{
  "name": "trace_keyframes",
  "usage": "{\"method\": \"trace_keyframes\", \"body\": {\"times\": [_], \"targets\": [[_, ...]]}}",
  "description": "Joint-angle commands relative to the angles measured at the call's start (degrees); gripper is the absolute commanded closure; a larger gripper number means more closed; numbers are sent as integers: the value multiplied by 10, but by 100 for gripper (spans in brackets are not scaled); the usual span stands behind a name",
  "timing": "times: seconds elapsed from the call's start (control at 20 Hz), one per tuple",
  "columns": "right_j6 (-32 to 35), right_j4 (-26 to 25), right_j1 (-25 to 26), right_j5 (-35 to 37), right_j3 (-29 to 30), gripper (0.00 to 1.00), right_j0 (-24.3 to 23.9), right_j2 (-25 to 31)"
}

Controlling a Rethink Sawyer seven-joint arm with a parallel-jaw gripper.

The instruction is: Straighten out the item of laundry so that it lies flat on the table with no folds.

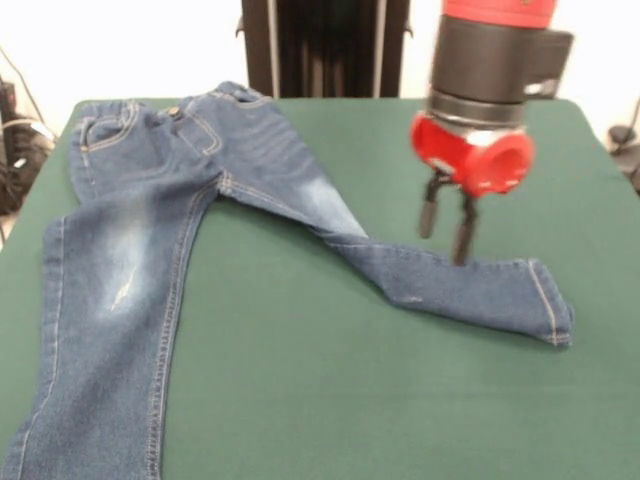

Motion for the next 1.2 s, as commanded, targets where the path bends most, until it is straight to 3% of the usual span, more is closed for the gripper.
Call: {"method": "trace_keyframes", "body": {"times": [0.05, 0.15, 0.55, 0.9, 1.1, 1.2], "targets": [[-6, -81, 9, 145, -76, 0, -87, -47], [-28, -108, 1, 157, -83, 0, -121, -51], [-156, -230, -46, 128, -38, 0, -299, 46], [-186, -332, -98, 114, 12, 0, -415, 108], [-248, -357, -143, 114, 86, 0, -525, 233], [-255, -384, -149, 95, 105, 0, -558, 279]]}}
